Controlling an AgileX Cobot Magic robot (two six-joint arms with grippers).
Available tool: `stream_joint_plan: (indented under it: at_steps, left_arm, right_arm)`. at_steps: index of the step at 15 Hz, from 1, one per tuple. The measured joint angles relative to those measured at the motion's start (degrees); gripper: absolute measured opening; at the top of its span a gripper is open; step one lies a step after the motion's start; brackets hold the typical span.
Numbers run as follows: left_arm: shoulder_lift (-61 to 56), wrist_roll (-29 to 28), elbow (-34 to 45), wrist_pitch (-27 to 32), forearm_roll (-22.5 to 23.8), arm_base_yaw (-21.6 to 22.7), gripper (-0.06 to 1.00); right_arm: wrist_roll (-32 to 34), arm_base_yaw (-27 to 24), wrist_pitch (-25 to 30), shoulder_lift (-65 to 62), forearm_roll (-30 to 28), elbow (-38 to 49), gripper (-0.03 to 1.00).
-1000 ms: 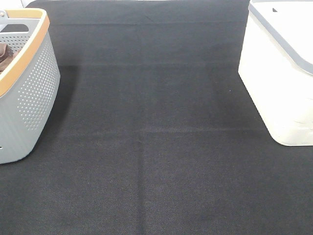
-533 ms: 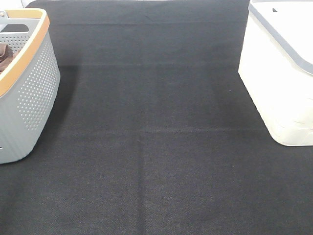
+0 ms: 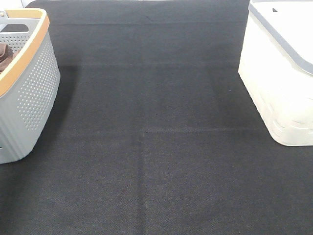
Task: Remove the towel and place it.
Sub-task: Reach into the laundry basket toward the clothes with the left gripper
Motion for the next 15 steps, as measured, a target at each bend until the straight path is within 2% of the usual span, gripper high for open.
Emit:
stream_joint_plan:
  at_steps: [1, 2, 7, 10, 12, 15]
  left_arm:
    - [4.6, -0.9, -3.3, 2.4, 0.5, 0.1, 0.76]
    - [4.6, -0.9, -3.3, 2.4, 0.5, 0.1, 0.76]
    - [24.8, -3.4, -16.1, 15.6, 6.9, 0.1, 0.76]
    - [31.1, -8.8, -22.1, 22.2, 11.1, 0.1, 0.76]
    - [33.1, -12.3, -25.2, 23.8, 13.5, 1.0, 0.76]
    - [35.2, -14.1, -28.2, 23.8, 11.2, 5.7, 0.76]
  right_arm:
    - [0.0, 0.0, 0.0, 0.0, 0.0, 0.0, 0.76]
    - [0.0, 0.0, 0.0, 0.0, 0.0, 0.0, 0.76]
    - [0.0, 0.0, 0.0, 0.0, 0.0, 0.0, 0.76]
    - [0.0, 0.0, 0.0, 0.0, 0.0, 0.0, 0.76]
    - [0.0, 0.0, 0.0, 0.0, 0.0, 0.0, 0.76]
    - [0.0, 0.0, 0.0, 0.0, 0.0, 0.0, 0.76]
